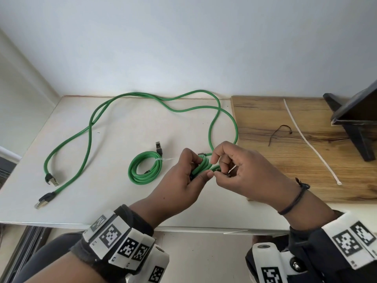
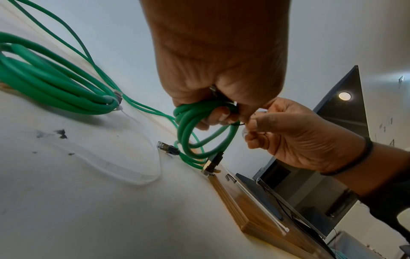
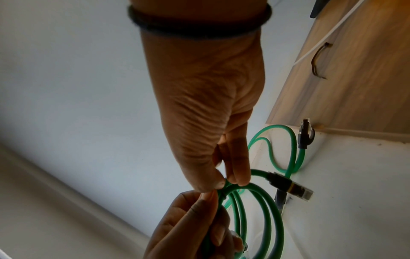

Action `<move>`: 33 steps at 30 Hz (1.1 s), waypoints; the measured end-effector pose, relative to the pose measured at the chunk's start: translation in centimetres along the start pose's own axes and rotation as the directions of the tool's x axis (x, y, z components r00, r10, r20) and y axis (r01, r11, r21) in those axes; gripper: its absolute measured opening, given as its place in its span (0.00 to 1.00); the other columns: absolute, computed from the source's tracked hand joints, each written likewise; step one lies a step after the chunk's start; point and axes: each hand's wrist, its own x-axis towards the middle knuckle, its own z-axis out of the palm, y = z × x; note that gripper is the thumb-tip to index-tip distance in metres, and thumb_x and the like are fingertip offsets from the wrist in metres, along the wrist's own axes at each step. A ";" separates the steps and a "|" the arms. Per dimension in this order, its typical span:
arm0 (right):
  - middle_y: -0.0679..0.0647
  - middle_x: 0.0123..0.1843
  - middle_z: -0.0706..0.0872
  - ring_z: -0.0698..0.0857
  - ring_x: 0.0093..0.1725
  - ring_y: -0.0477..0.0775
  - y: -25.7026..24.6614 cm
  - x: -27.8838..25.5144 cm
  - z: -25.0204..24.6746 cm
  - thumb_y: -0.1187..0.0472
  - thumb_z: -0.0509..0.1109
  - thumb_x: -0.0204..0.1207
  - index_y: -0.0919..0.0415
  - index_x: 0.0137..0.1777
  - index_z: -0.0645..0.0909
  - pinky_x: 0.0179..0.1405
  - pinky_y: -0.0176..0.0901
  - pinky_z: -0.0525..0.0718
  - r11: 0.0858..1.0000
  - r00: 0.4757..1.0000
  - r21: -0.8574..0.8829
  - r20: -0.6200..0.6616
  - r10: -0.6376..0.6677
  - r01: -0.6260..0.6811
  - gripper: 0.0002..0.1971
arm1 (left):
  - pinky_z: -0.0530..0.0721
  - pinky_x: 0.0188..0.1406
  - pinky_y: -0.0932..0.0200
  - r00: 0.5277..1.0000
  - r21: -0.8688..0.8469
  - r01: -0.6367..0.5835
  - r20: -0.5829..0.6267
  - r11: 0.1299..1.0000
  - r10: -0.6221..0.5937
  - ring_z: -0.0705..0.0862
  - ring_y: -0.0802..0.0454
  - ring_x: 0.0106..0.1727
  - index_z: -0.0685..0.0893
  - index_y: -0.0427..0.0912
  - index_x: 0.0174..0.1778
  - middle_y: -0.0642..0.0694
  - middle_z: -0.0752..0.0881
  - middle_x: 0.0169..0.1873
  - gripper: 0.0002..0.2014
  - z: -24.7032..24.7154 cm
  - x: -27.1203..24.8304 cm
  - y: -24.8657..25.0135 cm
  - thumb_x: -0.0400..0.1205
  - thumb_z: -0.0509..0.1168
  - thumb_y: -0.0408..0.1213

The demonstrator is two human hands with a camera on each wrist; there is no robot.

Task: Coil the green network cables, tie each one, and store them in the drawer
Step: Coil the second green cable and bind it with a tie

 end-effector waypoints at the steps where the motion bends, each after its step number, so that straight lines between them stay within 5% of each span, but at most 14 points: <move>1: 0.52 0.30 0.80 0.74 0.23 0.42 0.0 0.0 0.0 0.66 0.73 0.70 0.51 0.46 0.80 0.26 0.29 0.74 1.000 1.000 -0.006 -0.007 -0.008 0.008 0.10 | 0.70 0.27 0.59 1.000 -0.004 0.002 -0.005 1.000 -0.002 0.67 0.57 0.26 0.68 0.43 0.48 0.47 0.76 0.27 0.12 0.0 0.0 0.0 0.82 0.66 0.41; 5: 0.51 0.29 0.82 0.80 0.30 0.43 0.4 0.3 0.1 0.65 0.76 0.70 0.52 0.44 0.88 0.29 0.27 0.76 0.998 0.996 -0.054 -0.079 -0.047 0.043 0.07 | 0.68 0.25 0.64 0.999 -0.025 -0.002 -0.032 1.000 0.001 0.66 0.57 0.25 0.68 0.41 0.47 0.50 0.74 0.26 0.12 -0.1 0.0 -0.1 0.82 0.66 0.40; 8: 0.49 0.33 0.85 0.83 0.37 0.44 0.8 0.4 -0.1 0.60 0.78 0.68 0.50 0.41 0.91 0.35 0.35 0.80 0.996 0.993 -0.081 -0.104 -0.053 0.044 0.03 | 0.68 0.25 0.63 0.999 -0.037 -0.008 -0.040 0.999 0.007 0.66 0.56 0.25 0.68 0.42 0.47 0.49 0.74 0.26 0.12 -0.2 0.0 -0.1 0.82 0.66 0.40; 14: 0.48 0.33 0.85 0.83 0.34 0.50 1.1 0.4 0.1 0.61 0.77 0.67 0.53 0.35 0.86 0.34 0.46 0.83 0.994 0.989 -0.080 -0.117 -0.089 0.080 0.04 | 0.69 0.25 0.61 0.999 -0.027 -0.007 -0.040 1.000 0.006 0.66 0.57 0.25 0.68 0.43 0.47 0.50 0.74 0.26 0.12 -0.2 0.1 -0.2 0.82 0.66 0.41; 22: 0.47 0.31 0.82 0.80 0.34 0.50 1.4 0.3 0.0 0.59 0.76 0.67 0.53 0.34 0.80 0.33 0.44 0.80 0.982 0.991 -0.146 -0.042 -0.128 0.121 0.06 | 0.68 0.25 0.62 1.000 0.004 0.005 -0.002 1.000 -0.005 0.66 0.58 0.25 0.67 0.50 0.44 0.52 0.73 0.24 0.12 -0.5 0.0 0.0 0.82 0.66 0.42; 26: 0.48 0.30 0.81 0.80 0.32 0.51 1.4 0.4 0.2 0.60 0.78 0.67 0.55 0.33 0.80 0.31 0.42 0.79 0.981 0.984 -0.133 -0.097 -0.152 0.138 0.08 | 0.68 0.25 0.63 0.999 -0.016 0.017 -0.029 1.000 -0.018 0.67 0.58 0.25 0.68 0.46 0.46 0.47 0.76 0.27 0.12 -0.7 0.1 0.1 0.82 0.66 0.41; 33: 0.48 0.26 0.81 0.80 0.28 0.50 1.5 0.4 0.6 0.57 0.80 0.66 0.57 0.32 0.78 0.25 0.39 0.79 0.981 0.952 -0.121 -0.249 -0.176 0.150 0.12 | 0.69 0.24 0.73 0.992 -0.184 0.097 -0.057 0.978 -0.109 0.69 0.63 0.22 0.70 0.37 0.48 0.55 0.77 0.24 0.11 -0.6 0.3 0.8 0.82 0.66 0.36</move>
